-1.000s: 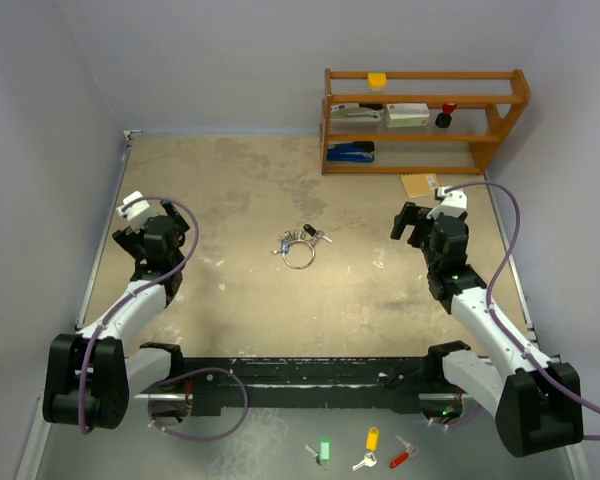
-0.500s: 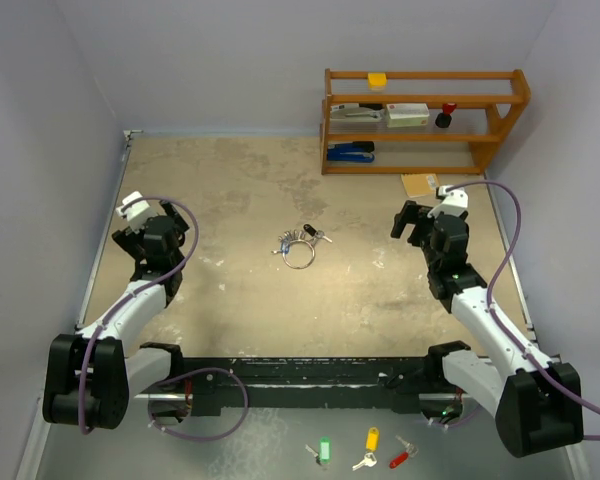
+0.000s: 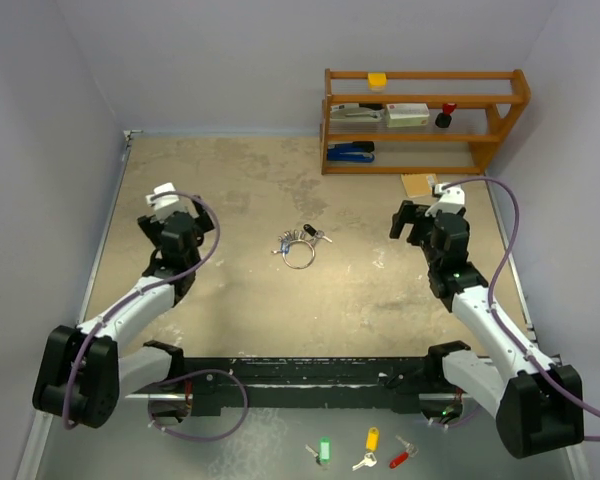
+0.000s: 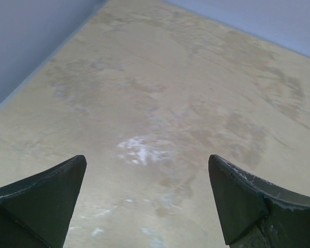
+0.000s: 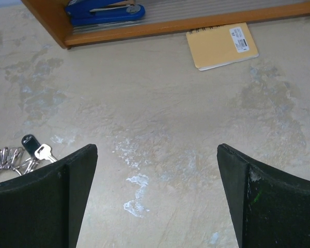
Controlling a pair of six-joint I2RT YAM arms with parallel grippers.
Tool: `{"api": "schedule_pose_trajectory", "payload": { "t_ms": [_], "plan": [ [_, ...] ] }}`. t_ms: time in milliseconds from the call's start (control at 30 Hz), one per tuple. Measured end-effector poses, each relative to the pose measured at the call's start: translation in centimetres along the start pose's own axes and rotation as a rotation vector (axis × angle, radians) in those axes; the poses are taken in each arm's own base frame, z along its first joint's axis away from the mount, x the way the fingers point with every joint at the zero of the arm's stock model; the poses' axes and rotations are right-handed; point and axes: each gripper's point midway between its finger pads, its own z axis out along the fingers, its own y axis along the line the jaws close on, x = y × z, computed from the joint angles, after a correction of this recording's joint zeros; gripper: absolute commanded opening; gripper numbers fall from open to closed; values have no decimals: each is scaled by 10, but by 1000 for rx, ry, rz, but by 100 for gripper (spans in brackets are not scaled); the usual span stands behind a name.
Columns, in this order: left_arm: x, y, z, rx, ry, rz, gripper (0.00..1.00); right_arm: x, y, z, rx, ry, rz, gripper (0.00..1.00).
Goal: Remove the keys from the keyring
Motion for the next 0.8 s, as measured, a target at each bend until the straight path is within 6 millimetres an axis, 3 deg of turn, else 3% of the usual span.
{"api": "schedule_pose_trajectory", "payload": {
  "t_ms": [133, 200, 467, 600, 800],
  "plan": [
    [-5, -54, -14, 125, -5, 94, 100, -2, 12, -4, -55, -7, -27, 100],
    [-8, -69, -17, 162, -4, 116, 100, -3, 20, -7, -85, -12, -46, 100],
    [-17, -90, -30, 287, 0, 90, 99, 0, 73, -16, -240, -6, -163, 98],
    [-31, -99, -40, 354, -22, 40, 99, 1, 85, -12, -282, 8, -166, 93],
    [-20, -116, -47, 452, 28, 27, 98, 28, 113, -7, -379, 90, -182, 85]
  ]
}}
